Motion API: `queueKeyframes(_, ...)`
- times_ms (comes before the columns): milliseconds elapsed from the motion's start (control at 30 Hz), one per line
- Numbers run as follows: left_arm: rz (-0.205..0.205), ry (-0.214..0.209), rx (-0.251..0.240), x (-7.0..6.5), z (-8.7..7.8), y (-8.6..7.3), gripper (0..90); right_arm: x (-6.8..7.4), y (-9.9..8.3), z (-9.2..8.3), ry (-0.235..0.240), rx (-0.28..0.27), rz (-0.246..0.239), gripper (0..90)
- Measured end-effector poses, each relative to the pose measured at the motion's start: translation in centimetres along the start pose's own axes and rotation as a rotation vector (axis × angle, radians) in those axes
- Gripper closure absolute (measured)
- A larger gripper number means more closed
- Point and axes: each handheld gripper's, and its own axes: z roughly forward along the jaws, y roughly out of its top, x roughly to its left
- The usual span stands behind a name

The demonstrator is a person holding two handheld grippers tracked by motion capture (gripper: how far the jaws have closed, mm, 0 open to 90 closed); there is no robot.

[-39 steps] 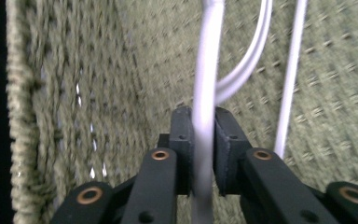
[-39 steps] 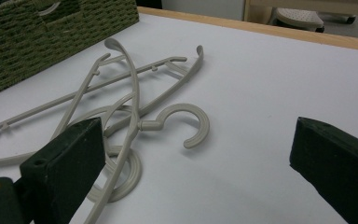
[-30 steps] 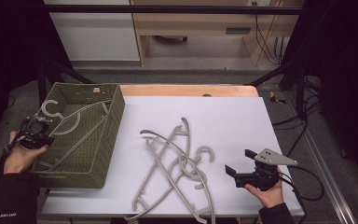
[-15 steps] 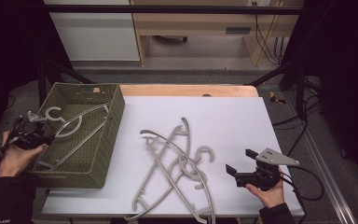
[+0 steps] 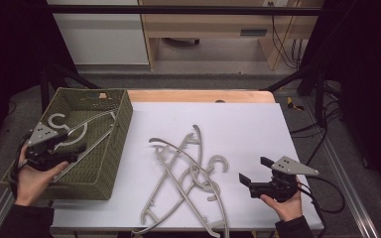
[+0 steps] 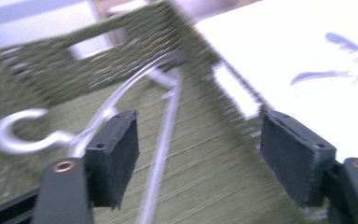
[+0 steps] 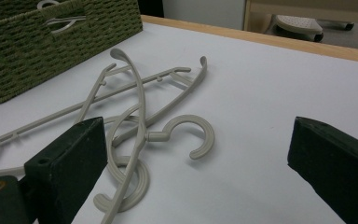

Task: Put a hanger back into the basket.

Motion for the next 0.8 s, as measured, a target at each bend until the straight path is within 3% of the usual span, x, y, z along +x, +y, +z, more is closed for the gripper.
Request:
queueKeyframes(133, -0.021, -0.104, -0.070, -2.6, 0.1, 0.0, 18.7, 0.2, 0.2, 0.0, 0.006, 0.004, 0.008, 5.1)
queueKeyframes(233, 0.005, -0.137, -0.095, -4.2, 0.1, 0.0, 14.2, 0.4, 0.3, 0.0, 0.002, 0.004, 0.008, 5.0)
queueKeyframes(367, 0.004, -0.224, -0.143, -6.0, 0.1, -0.4, 11.5, 0.5, 0.4, -0.1, 0.004, 0.002, 0.003, 5.6)
queueKeyframes(433, 0.016, -0.244, -0.160, -6.9, 0.2, -0.6, 10.9, 0.6, 0.5, 0.0, 0.007, 0.008, 0.002, 6.4)
queueKeyframes(700, 0.073, -0.330, -0.150, -9.9, 1.3, -1.0, 9.1, 1.6, 0.5, 0.7, 0.025, 0.086, -0.007, 7.6)
queueKeyframes(800, 0.062, -0.363, -0.133, -10.5, 2.1, -1.2, 8.4, 1.9, 0.5, 1.0, 0.024, 0.115, -0.012, 7.7)
